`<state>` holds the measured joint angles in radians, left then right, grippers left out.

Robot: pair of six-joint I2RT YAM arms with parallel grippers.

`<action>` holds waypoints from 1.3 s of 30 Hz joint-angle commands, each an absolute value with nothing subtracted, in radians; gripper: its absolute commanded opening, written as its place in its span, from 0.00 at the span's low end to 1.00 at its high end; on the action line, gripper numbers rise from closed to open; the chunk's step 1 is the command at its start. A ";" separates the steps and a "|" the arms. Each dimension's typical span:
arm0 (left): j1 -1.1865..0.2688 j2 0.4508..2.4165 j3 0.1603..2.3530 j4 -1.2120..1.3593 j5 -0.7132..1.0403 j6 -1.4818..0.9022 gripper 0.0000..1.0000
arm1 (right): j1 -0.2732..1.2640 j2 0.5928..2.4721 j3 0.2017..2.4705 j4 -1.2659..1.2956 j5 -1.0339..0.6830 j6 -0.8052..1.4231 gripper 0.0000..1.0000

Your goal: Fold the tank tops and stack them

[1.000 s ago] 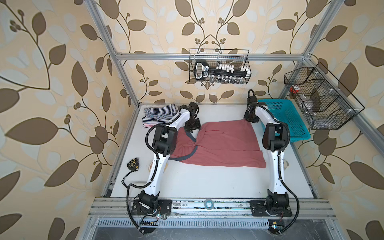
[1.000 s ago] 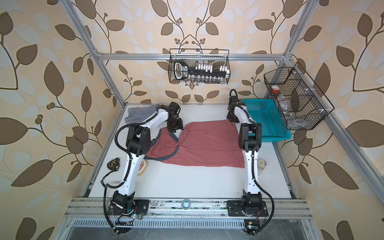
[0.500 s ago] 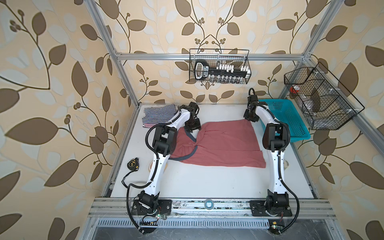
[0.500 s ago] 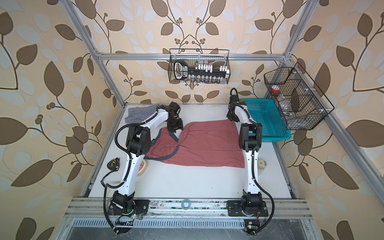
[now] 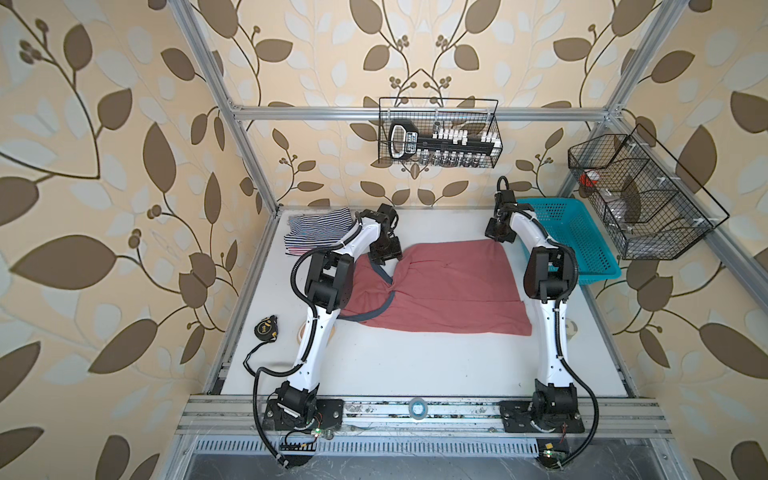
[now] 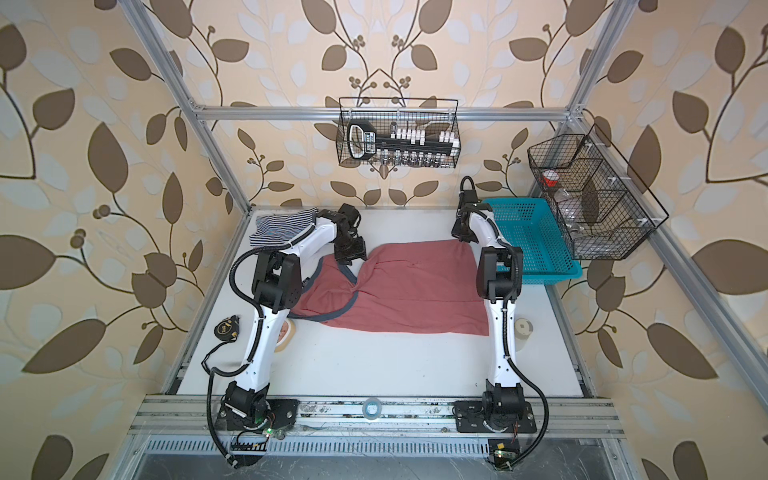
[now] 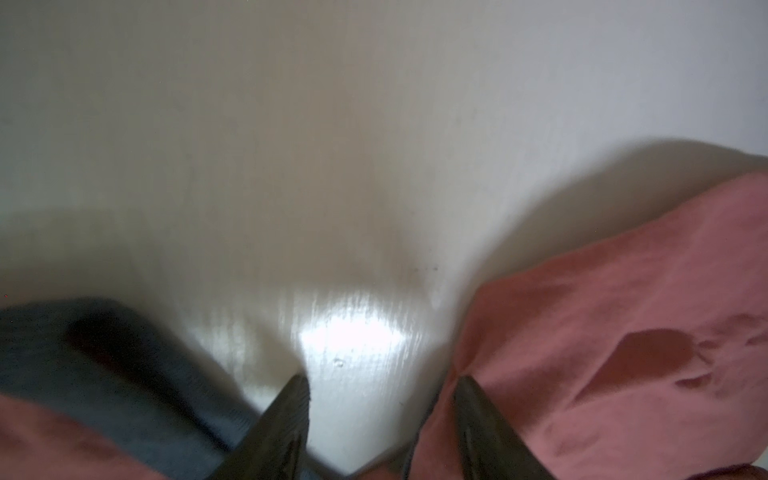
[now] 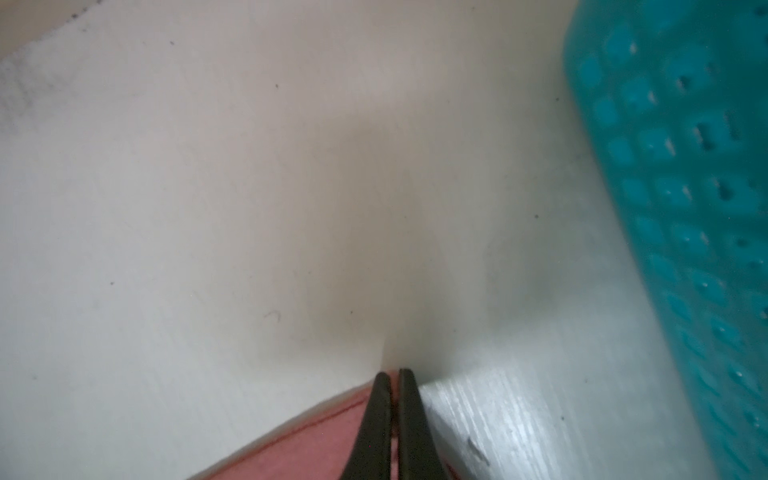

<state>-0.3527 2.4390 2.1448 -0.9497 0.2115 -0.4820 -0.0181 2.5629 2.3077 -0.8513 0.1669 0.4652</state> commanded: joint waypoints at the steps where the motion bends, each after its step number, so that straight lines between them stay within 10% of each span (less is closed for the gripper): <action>1: -0.351 2.420 2.163 -0.979 0.230 -0.489 0.58 | -0.027 2.500 2.257 -0.850 0.203 0.445 0.00; 39: -0.351 2.260 2.024 -0.914 0.242 -0.493 0.59 | 0.087 1.683 1.247 -0.538 0.320 0.329 0.00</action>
<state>-0.3527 2.3383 2.0464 -0.9150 0.2245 -0.4824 0.0795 1.7138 1.2819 -0.4976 0.2790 0.3534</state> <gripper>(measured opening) 0.588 0.050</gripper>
